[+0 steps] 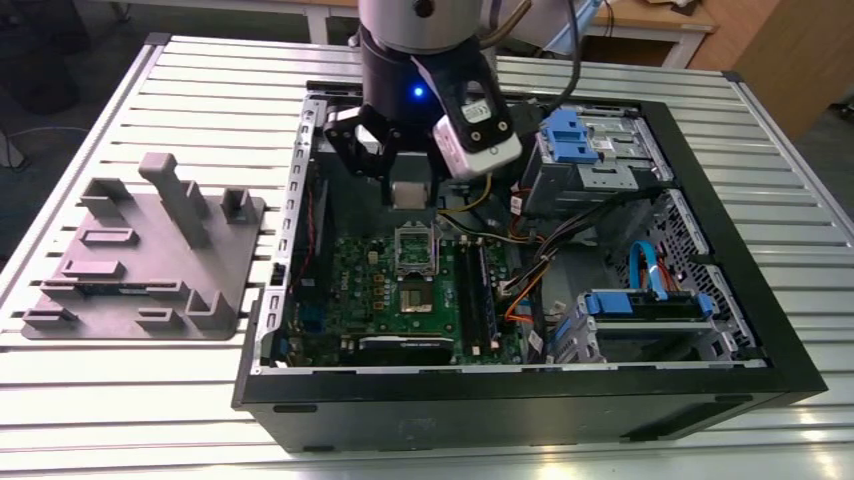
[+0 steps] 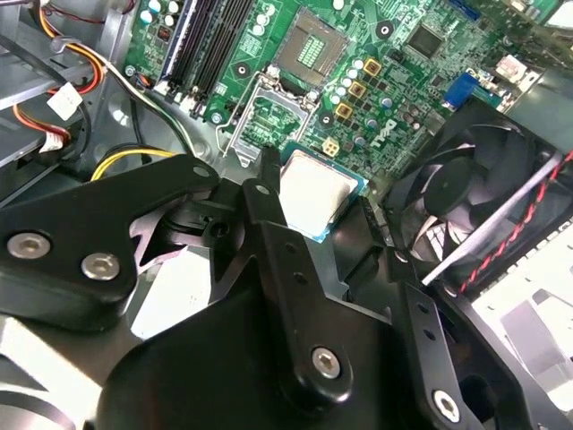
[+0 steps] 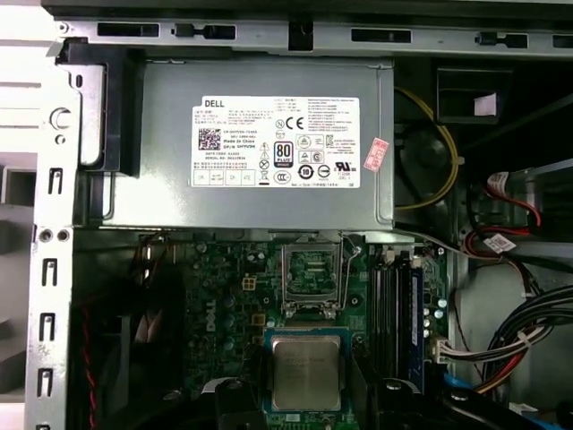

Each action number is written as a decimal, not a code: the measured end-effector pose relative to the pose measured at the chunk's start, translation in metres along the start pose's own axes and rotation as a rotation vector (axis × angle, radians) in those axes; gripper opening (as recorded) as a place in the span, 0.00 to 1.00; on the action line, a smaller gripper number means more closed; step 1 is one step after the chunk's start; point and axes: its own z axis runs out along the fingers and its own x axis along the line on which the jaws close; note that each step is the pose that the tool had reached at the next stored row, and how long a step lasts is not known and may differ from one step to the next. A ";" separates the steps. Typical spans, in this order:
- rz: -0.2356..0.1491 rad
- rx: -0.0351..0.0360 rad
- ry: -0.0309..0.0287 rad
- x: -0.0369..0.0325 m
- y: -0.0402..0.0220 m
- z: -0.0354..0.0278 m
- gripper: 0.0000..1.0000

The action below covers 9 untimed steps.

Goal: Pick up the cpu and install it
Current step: 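Pick up the cpu and move it towards the insertion slot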

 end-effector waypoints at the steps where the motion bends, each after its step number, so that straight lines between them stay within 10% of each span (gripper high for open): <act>1: 0.000 -0.0001 0.0000 0.0000 -0.0001 0.0016 0.47; 9: 0.000 0.0000 0.0000 0.0003 -0.0009 0.0145 0.47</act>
